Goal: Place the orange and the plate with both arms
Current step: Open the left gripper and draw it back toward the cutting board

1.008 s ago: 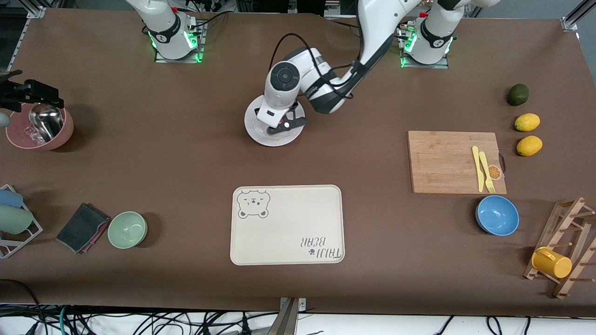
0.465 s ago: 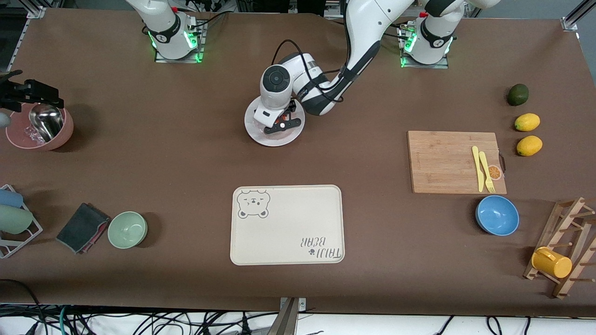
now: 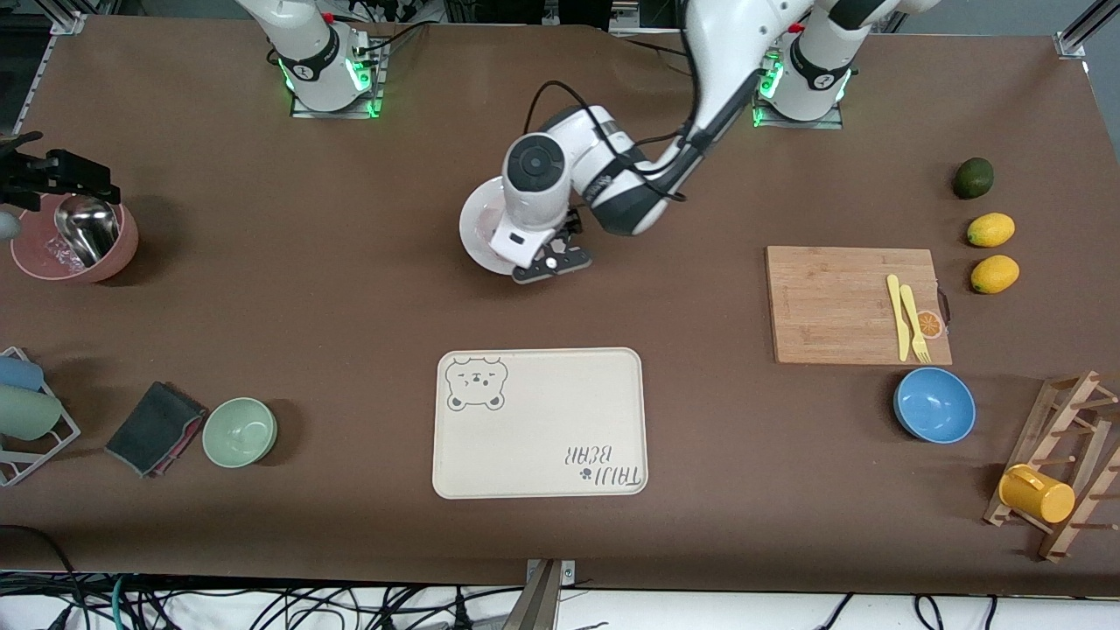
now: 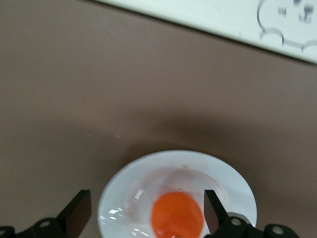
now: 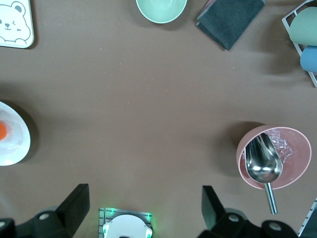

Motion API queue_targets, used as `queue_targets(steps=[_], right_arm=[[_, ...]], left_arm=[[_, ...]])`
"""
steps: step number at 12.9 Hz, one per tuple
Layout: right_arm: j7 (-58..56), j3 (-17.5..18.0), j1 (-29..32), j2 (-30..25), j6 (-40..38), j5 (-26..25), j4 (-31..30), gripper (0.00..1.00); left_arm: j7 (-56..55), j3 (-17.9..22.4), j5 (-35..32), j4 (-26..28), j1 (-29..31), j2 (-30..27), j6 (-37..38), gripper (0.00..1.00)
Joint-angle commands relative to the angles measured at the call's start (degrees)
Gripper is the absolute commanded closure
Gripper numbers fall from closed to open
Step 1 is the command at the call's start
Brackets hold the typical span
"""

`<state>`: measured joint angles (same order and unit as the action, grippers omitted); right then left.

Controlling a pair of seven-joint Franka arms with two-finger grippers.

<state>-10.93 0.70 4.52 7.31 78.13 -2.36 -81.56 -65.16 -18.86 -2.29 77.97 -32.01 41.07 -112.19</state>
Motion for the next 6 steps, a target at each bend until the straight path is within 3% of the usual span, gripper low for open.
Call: queue_targets(steps=[1, 6], right_arm=[[0.38, 0.27, 0.23, 0.07, -0.17, -0.54, 0.61, 0.00], [-0.06, 0.00, 1.97, 0.24, -0.17, -0.46, 0.61, 0.00]], left_arm=[[6.34, -0.91, -0.25, -0.19, 5.45, -2.31, 5.38, 0.00], [26.44, -0.91, 0.45, -0.19, 17.22, -3.90, 14.88, 0.00]])
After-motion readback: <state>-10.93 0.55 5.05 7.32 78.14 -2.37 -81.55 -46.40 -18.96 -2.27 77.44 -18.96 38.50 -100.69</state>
